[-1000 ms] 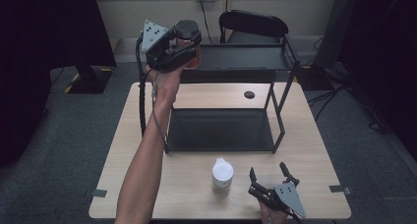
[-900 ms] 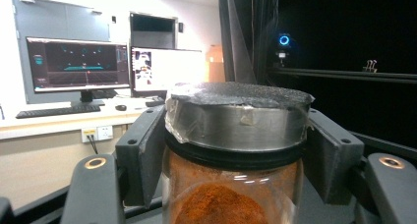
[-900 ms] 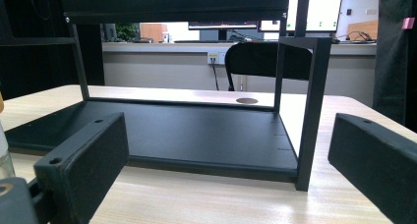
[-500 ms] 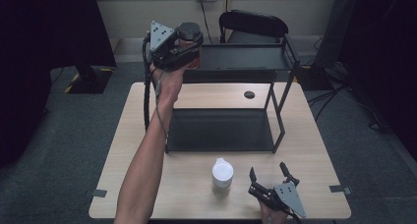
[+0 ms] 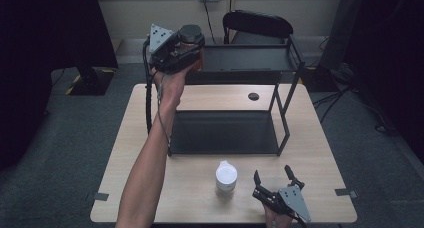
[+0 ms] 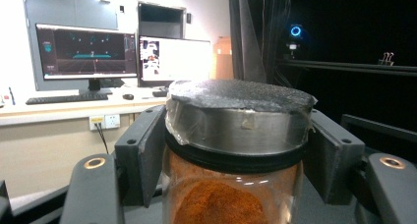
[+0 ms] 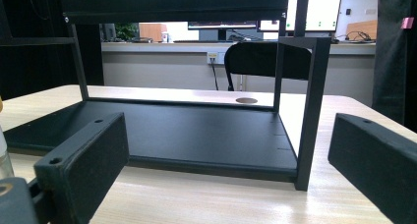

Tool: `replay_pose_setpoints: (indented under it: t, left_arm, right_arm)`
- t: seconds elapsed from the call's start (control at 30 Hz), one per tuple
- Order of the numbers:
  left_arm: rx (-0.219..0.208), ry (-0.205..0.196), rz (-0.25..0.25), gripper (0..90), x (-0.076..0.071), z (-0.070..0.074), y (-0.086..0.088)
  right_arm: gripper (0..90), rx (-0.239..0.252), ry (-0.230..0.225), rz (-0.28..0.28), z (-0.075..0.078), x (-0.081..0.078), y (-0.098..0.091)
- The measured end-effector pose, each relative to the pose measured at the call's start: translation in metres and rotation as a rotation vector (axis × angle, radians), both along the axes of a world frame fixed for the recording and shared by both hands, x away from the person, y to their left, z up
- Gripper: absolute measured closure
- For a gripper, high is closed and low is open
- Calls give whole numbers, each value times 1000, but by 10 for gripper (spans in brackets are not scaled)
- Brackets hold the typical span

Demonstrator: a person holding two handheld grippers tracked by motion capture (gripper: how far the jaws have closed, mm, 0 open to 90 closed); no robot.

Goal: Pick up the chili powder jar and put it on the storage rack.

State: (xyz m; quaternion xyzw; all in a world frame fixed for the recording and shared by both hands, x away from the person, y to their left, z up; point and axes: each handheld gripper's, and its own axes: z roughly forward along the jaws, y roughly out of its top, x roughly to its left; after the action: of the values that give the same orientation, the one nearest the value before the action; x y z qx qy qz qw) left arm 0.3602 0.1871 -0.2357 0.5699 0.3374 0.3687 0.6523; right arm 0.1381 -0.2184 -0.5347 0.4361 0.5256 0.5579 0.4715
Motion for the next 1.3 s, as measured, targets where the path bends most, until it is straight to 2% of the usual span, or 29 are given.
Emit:
replay_pose_setpoints:
  t: [0.33,0.4,0.47,0.57,0.67,0.87,1.03,1.17,1.3]
  left_arm:
    - [29,17,-11,324,1,8,3]
    - [21,9,-21,318,3,6,5]
    - [20,0,-12,289,2,6,5]
    - [-12,-5,3,212,-2,5,7]
    - [-8,-12,20,170,-6,6,5]
    - [-18,1,23,26,-11,7,4]
    - [-36,-29,27,2,-20,-4,2]
    - [-35,-39,18,0,-26,-9,4]
    - [-21,-70,20,0,-35,-16,5]
  right_arm:
    - [8,0,0,-1,0,0,0]
    - [8,0,-1,-1,0,0,0]
    - [8,0,0,-3,0,0,1]
    - [8,1,0,-3,0,0,1]
    - [9,0,0,-3,0,0,1]
    - [9,0,0,-3,0,0,1]
    - [9,1,1,-8,0,0,1]
    - [9,0,0,-9,0,0,2]
    - [9,1,0,-11,0,0,2]
